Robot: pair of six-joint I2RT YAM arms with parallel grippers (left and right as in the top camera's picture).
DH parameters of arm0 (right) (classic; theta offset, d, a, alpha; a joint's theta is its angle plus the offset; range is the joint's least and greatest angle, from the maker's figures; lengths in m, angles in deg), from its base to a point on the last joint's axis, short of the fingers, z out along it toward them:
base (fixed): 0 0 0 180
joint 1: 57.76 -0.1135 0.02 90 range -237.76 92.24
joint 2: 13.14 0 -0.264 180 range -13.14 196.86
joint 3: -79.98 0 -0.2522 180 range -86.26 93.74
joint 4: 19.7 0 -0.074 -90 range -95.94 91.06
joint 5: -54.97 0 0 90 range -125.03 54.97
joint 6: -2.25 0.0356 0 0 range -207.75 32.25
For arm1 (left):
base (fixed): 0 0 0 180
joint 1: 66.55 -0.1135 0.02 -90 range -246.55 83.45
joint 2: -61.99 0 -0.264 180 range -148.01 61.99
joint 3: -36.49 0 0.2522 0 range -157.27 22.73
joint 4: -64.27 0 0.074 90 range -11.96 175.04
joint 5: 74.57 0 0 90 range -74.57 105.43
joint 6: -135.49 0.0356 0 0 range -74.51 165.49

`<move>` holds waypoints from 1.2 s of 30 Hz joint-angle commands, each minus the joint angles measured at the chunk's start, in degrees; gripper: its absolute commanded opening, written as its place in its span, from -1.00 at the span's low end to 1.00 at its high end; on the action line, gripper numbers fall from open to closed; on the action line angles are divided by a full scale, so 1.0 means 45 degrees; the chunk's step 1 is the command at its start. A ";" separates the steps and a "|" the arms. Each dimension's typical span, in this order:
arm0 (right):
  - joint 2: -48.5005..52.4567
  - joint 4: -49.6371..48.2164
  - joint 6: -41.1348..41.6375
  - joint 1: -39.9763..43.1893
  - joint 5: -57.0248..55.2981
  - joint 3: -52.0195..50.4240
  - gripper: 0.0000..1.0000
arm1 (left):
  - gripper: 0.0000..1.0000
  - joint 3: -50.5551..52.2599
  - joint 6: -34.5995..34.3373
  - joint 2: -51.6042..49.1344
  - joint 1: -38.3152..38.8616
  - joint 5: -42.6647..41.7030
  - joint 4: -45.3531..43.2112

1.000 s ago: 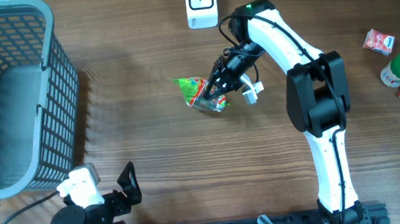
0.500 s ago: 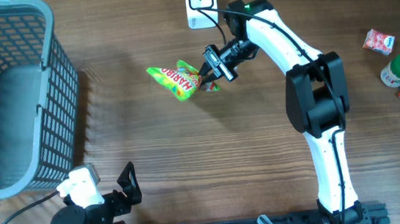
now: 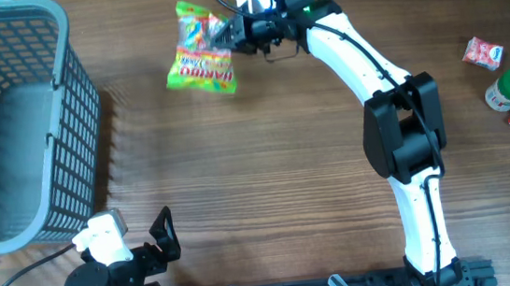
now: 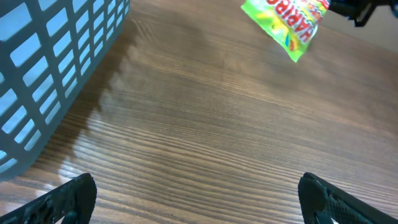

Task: Scan the item barcode
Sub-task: 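Lift the Haribo bag and hold it before the scanner, right gripper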

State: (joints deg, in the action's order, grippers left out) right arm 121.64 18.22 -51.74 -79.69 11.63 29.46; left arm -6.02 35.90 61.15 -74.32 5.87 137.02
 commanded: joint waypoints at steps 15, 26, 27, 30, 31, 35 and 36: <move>0.1656 -0.6975 0.5391 0.1025 -0.2982 0.0233 -0.91 | 1.00 0.0010 -0.0117 0.0117 0.0092 -0.0194 -0.0044; 0.2463 -0.7363 0.6314 0.0967 -0.2472 0.0233 -0.91 | 1.00 0.0010 -0.0117 0.0117 0.0092 -0.0194 -0.0044; 0.2463 -0.7363 0.6314 0.0967 -0.2458 0.0233 -0.91 | 1.00 0.0010 -0.0117 0.0117 0.0092 -0.0194 -0.0044; 0.2463 -0.7383 0.6324 0.0962 -0.2278 0.0233 -0.91 | 1.00 0.0010 -0.0117 0.0117 0.0092 -0.0194 -0.0044; 0.2463 -0.7427 0.6319 0.0962 -0.2225 0.0233 -0.91 | 1.00 0.0010 -0.0117 0.0117 0.0092 -0.0194 -0.0044; 0.2365 -0.8267 0.5513 0.0967 -0.0617 0.0238 -0.91 | 1.00 0.0010 -0.0117 0.0117 0.0092 -0.0194 -0.0044; 0.2181 -0.8252 0.5251 0.0967 -0.0296 0.0238 -0.91 | 1.00 0.0010 -0.0117 0.0117 0.0092 -0.0194 -0.0044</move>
State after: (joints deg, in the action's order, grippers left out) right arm 133.93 -17.18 -24.60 -75.41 2.73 29.44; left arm -6.02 35.90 61.15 -74.32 5.87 137.02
